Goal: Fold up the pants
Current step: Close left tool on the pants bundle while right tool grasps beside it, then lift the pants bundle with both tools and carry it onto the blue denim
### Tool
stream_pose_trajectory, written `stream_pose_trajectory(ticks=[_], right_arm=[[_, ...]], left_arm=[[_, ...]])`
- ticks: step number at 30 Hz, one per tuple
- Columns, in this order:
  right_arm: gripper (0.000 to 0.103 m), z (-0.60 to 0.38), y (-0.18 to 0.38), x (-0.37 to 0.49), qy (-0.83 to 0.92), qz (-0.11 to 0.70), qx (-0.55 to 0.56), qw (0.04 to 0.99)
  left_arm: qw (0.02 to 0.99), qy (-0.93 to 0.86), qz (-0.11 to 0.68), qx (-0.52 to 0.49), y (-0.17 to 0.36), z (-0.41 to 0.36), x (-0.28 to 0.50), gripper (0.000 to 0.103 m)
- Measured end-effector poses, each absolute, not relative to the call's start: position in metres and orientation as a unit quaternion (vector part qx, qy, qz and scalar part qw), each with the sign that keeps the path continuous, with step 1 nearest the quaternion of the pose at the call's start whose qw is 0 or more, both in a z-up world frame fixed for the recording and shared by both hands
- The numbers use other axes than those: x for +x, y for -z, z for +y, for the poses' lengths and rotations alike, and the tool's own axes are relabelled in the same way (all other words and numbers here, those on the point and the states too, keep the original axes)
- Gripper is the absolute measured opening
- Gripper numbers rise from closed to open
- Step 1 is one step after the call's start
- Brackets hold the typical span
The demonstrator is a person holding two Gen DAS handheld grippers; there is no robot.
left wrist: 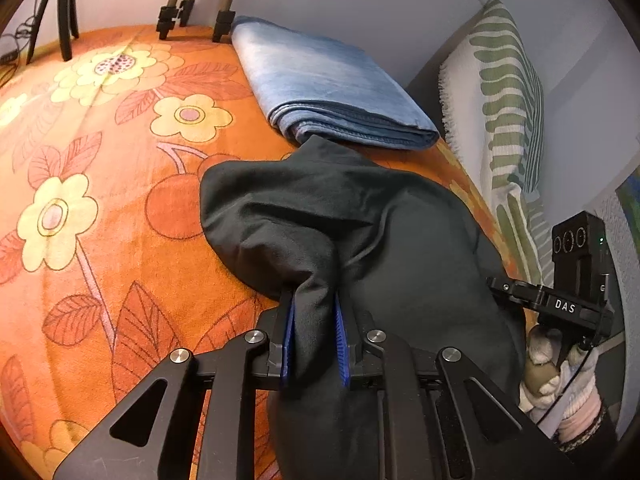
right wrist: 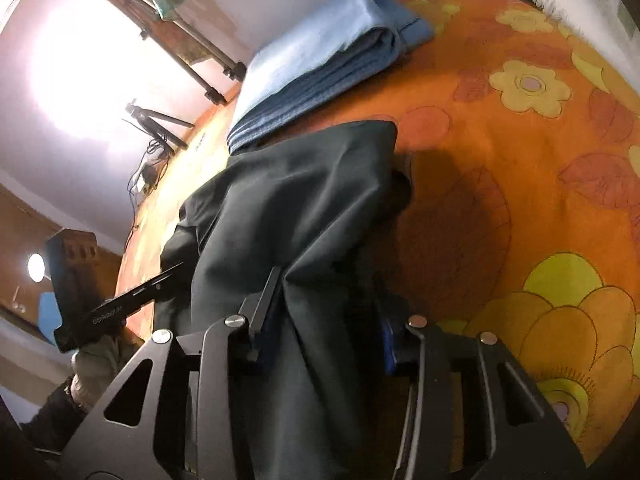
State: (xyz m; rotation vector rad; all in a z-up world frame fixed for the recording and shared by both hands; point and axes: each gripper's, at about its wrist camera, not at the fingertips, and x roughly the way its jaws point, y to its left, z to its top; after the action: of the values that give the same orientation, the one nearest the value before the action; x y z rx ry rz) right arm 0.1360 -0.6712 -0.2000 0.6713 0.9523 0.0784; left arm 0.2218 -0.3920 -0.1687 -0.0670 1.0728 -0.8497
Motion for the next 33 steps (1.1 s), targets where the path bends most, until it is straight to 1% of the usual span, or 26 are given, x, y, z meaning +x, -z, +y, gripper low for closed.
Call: stream_pose_trajectory(ticks=[1,3,7,10,17,21,25,30,32,33], right_arm=[[0.034,-0.669,0.2,0.137,-0.042,0.451,0.315,0.834],[0.027,-0.664,0.2,0.137,-0.055,0.448,0.326,0.831],[0.019,-0.646,0.186,0.14,-0.06,0.445,0.293,0.844],[0.017,-0.636,0.17,0.141,-0.054,0.439,0.272,0.854],[0.015,-0.634,0.148,0.125,-0.015,0.432,0.226,0.873],[0.015,-0.641,0.146,0.118,0.013,0.438,0.217,0.873],[0.015,-0.636,0.149,0.122,0.023,0.447,0.198,0.872],[0.015,-0.642,0.153,0.127,0.027,0.45,0.222,0.865],[0.017,-0.642,0.153,0.127,0.024,0.45,0.218,0.866],[0.022,-0.643,0.154,0.126,0.022,0.453,0.215,0.865]], left_arm=[[0.776,0.392,0.494,-0.028,0.168,-0.393,0.221,0.015],[0.777,0.392,0.491,-0.027,0.167,-0.393,0.22,0.014],[0.78,0.391,0.488,-0.028,0.164,-0.394,0.219,0.013],[0.784,0.394,0.478,-0.037,0.154,-0.392,0.217,0.012],[0.809,0.411,0.42,-0.004,0.125,-0.389,0.203,0.011],[0.806,0.405,0.432,-0.02,0.13,-0.382,0.212,0.01],[0.795,0.393,0.462,-0.038,0.147,-0.38,0.221,0.01],[0.783,0.378,0.49,-0.065,0.163,-0.379,0.229,0.01],[0.785,0.377,0.488,-0.062,0.161,-0.381,0.226,0.01],[0.786,0.377,0.486,-0.061,0.16,-0.382,0.226,0.01]])
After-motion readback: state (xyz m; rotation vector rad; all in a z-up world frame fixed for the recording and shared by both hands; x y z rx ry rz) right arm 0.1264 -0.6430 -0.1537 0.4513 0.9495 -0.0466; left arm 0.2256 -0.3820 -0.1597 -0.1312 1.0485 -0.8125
